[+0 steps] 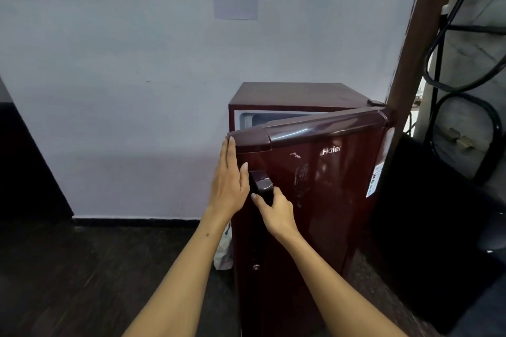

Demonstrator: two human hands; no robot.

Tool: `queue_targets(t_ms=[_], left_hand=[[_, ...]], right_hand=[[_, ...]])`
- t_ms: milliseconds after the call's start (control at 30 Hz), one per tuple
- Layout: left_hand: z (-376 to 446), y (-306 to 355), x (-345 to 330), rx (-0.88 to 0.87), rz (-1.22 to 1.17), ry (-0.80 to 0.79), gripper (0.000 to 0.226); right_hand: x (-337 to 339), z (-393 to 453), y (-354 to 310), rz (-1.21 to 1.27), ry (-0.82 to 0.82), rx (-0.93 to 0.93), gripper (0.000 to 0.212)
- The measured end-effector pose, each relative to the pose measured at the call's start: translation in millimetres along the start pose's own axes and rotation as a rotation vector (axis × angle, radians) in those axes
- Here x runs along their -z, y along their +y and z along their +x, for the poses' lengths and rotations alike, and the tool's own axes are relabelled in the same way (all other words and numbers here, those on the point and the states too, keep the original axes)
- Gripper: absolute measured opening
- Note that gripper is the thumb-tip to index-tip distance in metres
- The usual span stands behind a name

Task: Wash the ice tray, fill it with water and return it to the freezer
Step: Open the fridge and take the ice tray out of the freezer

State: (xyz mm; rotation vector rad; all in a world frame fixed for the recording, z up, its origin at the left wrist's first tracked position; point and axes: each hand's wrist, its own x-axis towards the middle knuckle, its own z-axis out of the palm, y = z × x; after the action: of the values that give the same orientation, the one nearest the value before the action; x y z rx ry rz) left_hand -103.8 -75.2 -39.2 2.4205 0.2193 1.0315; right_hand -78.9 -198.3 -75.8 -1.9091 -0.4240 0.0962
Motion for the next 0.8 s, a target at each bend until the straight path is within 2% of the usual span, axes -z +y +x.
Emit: queue_targets(t_ms=[233,467,667,800], left_hand=[[-64,35,2,0.054,-0.078,-0.004,0.061],[-124,73,-13,0.124,-0.21,0.011,0.068],[-160,100,-24,0.229,-0.385,0.073,0.068],[-168,107,-32,0.251,-0.395,0.064,0.067]], right_hand=[[24,-57,21,0.096,0.233,0.084,0.03],[54,-110,45,0.09,0.405,0.168,0.054],[85,-141,56,0.046,0.63,0.16,0.048],[114,-155,70,0.081,0.718,0.102,0.053]])
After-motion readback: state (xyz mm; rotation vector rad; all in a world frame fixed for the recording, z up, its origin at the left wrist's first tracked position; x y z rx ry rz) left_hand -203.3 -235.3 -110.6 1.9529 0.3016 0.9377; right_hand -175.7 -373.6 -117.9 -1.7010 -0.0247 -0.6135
